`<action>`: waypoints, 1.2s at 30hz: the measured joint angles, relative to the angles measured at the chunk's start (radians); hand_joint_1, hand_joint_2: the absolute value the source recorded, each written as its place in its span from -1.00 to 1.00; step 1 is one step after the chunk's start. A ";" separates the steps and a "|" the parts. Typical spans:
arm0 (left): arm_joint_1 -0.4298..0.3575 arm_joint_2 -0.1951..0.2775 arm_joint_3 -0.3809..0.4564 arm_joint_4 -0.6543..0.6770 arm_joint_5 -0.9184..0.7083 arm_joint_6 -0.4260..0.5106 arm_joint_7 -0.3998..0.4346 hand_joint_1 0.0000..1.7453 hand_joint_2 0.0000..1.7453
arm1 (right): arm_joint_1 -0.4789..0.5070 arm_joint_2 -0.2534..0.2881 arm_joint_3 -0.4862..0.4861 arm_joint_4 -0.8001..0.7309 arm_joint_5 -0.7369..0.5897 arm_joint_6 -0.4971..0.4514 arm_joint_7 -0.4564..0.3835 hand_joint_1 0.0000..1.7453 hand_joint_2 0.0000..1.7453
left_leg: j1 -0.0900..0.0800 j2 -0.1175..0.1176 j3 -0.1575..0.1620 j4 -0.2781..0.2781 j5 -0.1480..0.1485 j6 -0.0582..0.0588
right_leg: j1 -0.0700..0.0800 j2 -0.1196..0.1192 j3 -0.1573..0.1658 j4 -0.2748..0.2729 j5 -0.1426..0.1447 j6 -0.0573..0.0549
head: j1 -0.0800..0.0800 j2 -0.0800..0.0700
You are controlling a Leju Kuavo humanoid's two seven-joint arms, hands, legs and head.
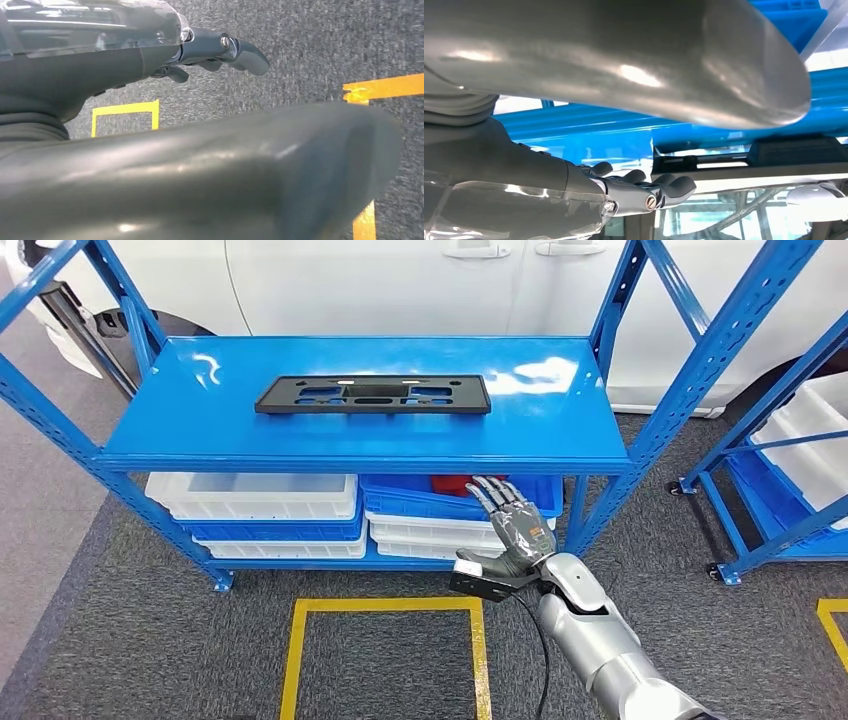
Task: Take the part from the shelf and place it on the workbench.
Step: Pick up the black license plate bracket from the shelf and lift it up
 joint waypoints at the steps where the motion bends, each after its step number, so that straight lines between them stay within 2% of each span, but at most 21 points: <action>1: 0.000 0.000 0.000 0.000 -0.002 0.000 -0.002 -1.00 -1.00 | 0.001 0.000 0.001 0.000 -0.001 -0.001 -0.002 -1.00 -1.00 | 0.002 0.000 -0.025 0.035 0.001 -0.004 | 0.000 0.000 0.005 0.001 -0.005 0.000 | 0.000 0.000; 2: 0.001 0.001 0.000 0.000 -0.003 0.001 -0.005 -1.00 -1.00 | 0.001 0.000 0.002 0.000 -0.002 -0.002 -0.003 -1.00 -1.00 | 0.004 0.000 -0.032 0.035 0.022 -0.006 | 0.000 0.000 0.010 0.002 -0.010 0.002 | 0.000 0.000; 3: 0.001 0.001 0.000 0.000 -0.004 0.002 -0.006 -1.00 -1.00 | 0.000 0.000 0.002 0.000 -0.003 -0.003 -0.004 -1.00 -1.00 | 0.006 0.001 -0.020 -0.005 0.059 -0.007 | -0.001 0.001 0.017 0.004 -0.016 0.004 | 0.000 0.000; 4: 0.001 0.002 0.000 0.000 -0.004 0.002 -0.007 -1.00 -1.00 | -0.001 0.000 0.003 0.000 -0.003 -0.003 -0.006 -1.00 -1.00 | 0.007 0.002 0.006 -0.073 0.103 -0.006 | -0.001 0.001 0.025 0.005 -0.023 0.007 | 0.000 0.000; 6: 0.000 0.003 0.000 0.000 -0.004 0.003 -0.008 -1.00 -1.00 | -0.005 0.000 0.006 -0.001 -0.003 -0.004 -0.008 -1.00 -1.00 | 0.005 0.003 0.058 -0.190 0.146 0.003 | 0.002 0.001 0.035 0.009 -0.035 0.017 | 0.000 0.000; 7: -0.001 0.003 0.000 0.000 -0.004 0.003 -0.009 -1.00 -1.00 | -0.008 0.000 0.007 -0.001 -0.003 -0.005 -0.009 -1.00 -1.00 | 0.004 0.003 0.072 -0.220 0.147 0.010 | 0.004 0.001 0.036 0.009 -0.038 0.022 | 0.000 0.000; 11: 0.000 0.003 0.000 0.000 -0.006 0.003 -0.011 -1.00 -1.00 | -0.013 0.000 0.010 -0.004 -0.004 -0.007 -0.009 -1.00 -1.00 | 0.004 -0.001 0.091 -0.242 0.132 0.041 | 0.003 0.001 0.033 0.032 -0.045 0.044 | 0.000 0.000; 13: -0.001 0.003 0.000 -0.001 -0.007 0.003 -0.011 -1.00 -1.00 | -0.018 0.000 0.012 -0.006 -0.004 -0.008 -0.009 -1.00 -1.00 | 0.006 -0.001 0.105 -0.246 0.128 0.051 | 0.000 0.000 -0.012 0.118 -0.082 0.051 | 0.000 0.000; 15: -0.001 0.003 0.000 -0.001 -0.007 0.004 -0.009 -1.00 -1.00 | -0.018 0.000 0.015 -0.006 -0.004 -0.007 -0.009 -1.00 -1.00 | 0.004 -0.001 0.113 -0.246 0.121 0.056 | 0.000 0.000 -0.097 0.250 -0.129 0.056 | 0.000 0.000; 16: 0.000 0.003 0.000 -0.001 -0.006 0.004 -0.007 -1.00 -1.00 | -0.017 0.000 0.017 -0.006 -0.003 -0.006 -0.009 -1.00 -1.00 | 0.004 -0.002 0.117 -0.245 0.117 0.056 | 0.000 0.000 -0.131 0.293 -0.135 0.058 | 0.000 0.000; 17: 0.001 0.003 0.000 -0.001 -0.005 0.004 -0.006 -1.00 -1.00 | -0.016 0.000 0.018 -0.006 -0.001 -0.004 -0.009 -1.00 -1.00 | 0.003 -0.003 0.123 -0.245 0.112 0.057 | 0.000 0.000 -0.149 0.301 -0.121 0.057 | 0.000 0.000; 18: 0.001 0.003 0.000 -0.001 -0.004 0.004 -0.004 -1.00 -1.00 | -0.017 0.000 0.020 -0.007 0.001 0.001 -0.009 -1.00 -1.00 | 0.002 -0.005 0.131 -0.245 0.106 0.056 | 0.000 0.000 -0.147 0.267 -0.085 0.054 | 0.000 0.000; 20: 0.002 0.003 0.000 -0.001 -0.004 0.002 -0.004 -1.00 -1.00 | -0.024 -0.002 0.025 -0.010 0.010 0.012 -0.009 -1.00 -1.00 | 0.000 -0.007 0.148 -0.245 0.093 0.053 | 0.005 0.000 -0.106 0.134 0.011 0.040 | 0.000 0.000; 22: 0.002 0.001 0.000 -0.001 -0.003 -0.002 -0.006 -1.00 -1.00 | -0.031 -0.005 0.036 -0.018 0.018 0.023 -0.009 -1.00 -1.00 | -0.001 -0.008 0.156 -0.246 0.081 0.044 | 0.014 0.000 -0.077 0.039 0.048 0.025 | 0.000 0.000; 24: 0.001 0.000 0.000 -0.001 -0.003 -0.004 -0.008 -1.00 -1.00 | -0.034 -0.007 0.047 -0.034 0.020 0.031 -0.009 -1.00 -1.00 | -0.003 -0.007 0.160 -0.242 0.076 0.033 | 0.019 0.000 -0.071 0.018 0.041 0.015 | 0.001 0.000; 27: -0.001 0.001 0.000 -0.001 -0.004 -0.006 -0.011 -1.00 -1.00 | -0.041 -0.011 0.062 -0.071 0.021 0.042 -0.009 -1.00 -1.00 | -0.003 -0.003 0.153 -0.204 0.050 0.016 | 0.010 0.000 -0.049 0.005 0.044 0.003 | 0.000 0.000; 31: -0.005 0.001 0.000 -0.002 -0.010 -0.007 -0.011 -1.00 -1.00 | -0.042 -0.012 0.088 -0.129 0.021 0.066 -0.006 -1.00 -1.00 | 0.003 -0.001 0.028 0.014 -0.036 -0.001 | 0.007 0.001 -0.036 0.003 0.035 -0.006 | 0.000 0.000; 32: -0.005 0.001 0.000 -0.002 -0.010 -0.008 -0.010 -1.00 -1.00 | -0.039 -0.013 0.094 -0.145 0.021 0.074 -0.004 -1.00 -1.00 | 0.004 -0.001 0.007 0.033 -0.032 -0.004 | 0.007 0.002 -0.035 0.004 0.031 -0.005 | 0.000 0.000; 33: -0.004 0.001 0.000 -0.002 -0.010 -0.008 -0.010 -1.00 -1.00 | -0.036 -0.014 0.101 -0.164 0.019 0.082 -0.002 -1.00 -1.00 | 0.005 -0.001 0.005 0.012 -0.005 -0.005 | 0.007 0.003 -0.032 0.006 0.028 -0.004 | 0.000 0.000; 35: -0.005 0.001 0.000 -0.002 -0.010 -0.008 -0.010 -1.00 -1.00 | -0.034 -0.016 0.115 -0.205 0.015 0.099 0.000 -1.00 -1.00 | 0.006 0.000 0.043 -0.110 0.082 -0.003 | 0.005 0.004 -0.026 0.011 0.020 0.001 | 0.000 0.000; 36: -0.006 0.001 0.000 -0.003 -0.011 -0.008 -0.010 -1.00 -1.00 | -0.034 -0.017 0.123 -0.226 0.014 0.105 0.001 -1.00 -1.00 | 0.005 0.000 0.063 -0.173 0.110 -0.001 | 0.005 0.005 -0.024 0.014 0.017 0.005 | 0.000 0.000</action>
